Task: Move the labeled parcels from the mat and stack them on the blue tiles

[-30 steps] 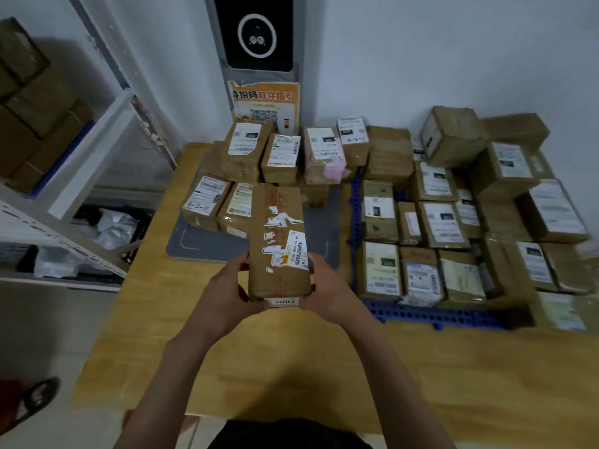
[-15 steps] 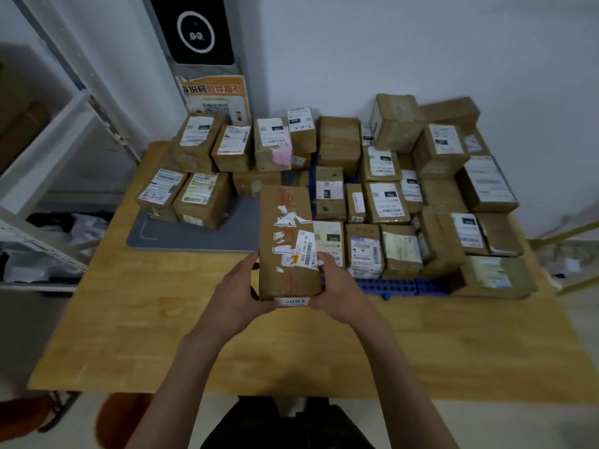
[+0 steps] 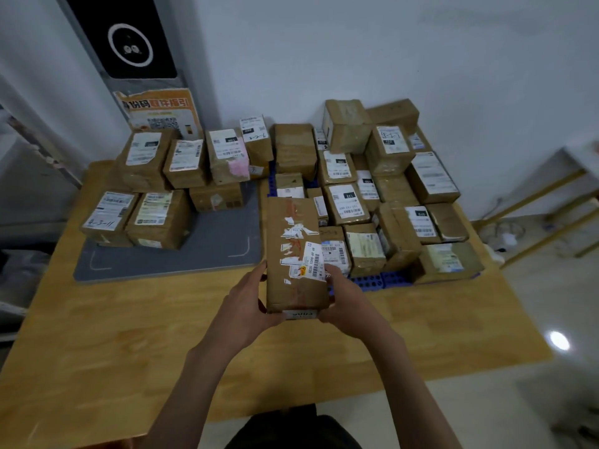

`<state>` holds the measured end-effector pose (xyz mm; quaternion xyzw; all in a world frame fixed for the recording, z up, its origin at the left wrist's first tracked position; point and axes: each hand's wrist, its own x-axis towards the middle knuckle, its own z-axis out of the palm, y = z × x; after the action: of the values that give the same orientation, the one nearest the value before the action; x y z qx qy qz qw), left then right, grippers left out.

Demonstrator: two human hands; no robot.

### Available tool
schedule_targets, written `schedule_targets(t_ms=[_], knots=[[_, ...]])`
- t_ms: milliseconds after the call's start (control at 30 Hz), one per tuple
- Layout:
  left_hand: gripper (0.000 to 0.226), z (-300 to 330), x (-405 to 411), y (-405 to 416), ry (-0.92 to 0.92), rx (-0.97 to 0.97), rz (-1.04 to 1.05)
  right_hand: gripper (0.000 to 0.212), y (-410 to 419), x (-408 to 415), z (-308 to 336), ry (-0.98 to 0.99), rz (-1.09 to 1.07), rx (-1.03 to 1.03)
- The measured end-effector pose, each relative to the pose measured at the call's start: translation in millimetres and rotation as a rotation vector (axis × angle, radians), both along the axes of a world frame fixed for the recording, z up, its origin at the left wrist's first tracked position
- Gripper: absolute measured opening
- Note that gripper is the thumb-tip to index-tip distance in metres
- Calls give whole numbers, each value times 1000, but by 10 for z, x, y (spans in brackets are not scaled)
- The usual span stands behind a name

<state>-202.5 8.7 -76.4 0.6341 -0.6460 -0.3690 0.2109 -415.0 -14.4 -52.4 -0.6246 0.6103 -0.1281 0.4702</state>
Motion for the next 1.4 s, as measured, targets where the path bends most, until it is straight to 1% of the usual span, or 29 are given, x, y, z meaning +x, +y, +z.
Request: schedule_targets(t_ms=[233,367,500,633,767,967,1133,1233,1300,1400], knots=[[106,-101,-183,-67,19,16,-60,84,39,-170,-121,38,-32,10],[102,-136,-318,-179,32,12,-75,87,-75,-333,-169,30,-44,20],[104,-148,-507,-384,19,13,-55,92,-270,-531,-245,20,-42,20],[103,-132,-764,-630,22,-5,-49,93,-571,-788,-243,22,-17,21],[100,-82,-1044,-958,38,-10,-56,88,-906,-1077,-202,12,15,-1],[100,-118,-1400,-1459,-2,-5,-48,84,-1415,-1458,-224,-30,24,20],[100,-186,-1564,-1903,18,6,-39,83,-1867,-1616,-271,-10,62,7],[102,-219,-1624,-2202,25,19,-21,85,-2217,-1674,-273,-31,58,22],[102,-234,-1655,-2407,42,37,-9,83,-2455,-1693,-276,-30,61,5],[99,-272,-1705,-2717,60,4,-7,80,-2793,-1697,-305,-7,80,-28]])
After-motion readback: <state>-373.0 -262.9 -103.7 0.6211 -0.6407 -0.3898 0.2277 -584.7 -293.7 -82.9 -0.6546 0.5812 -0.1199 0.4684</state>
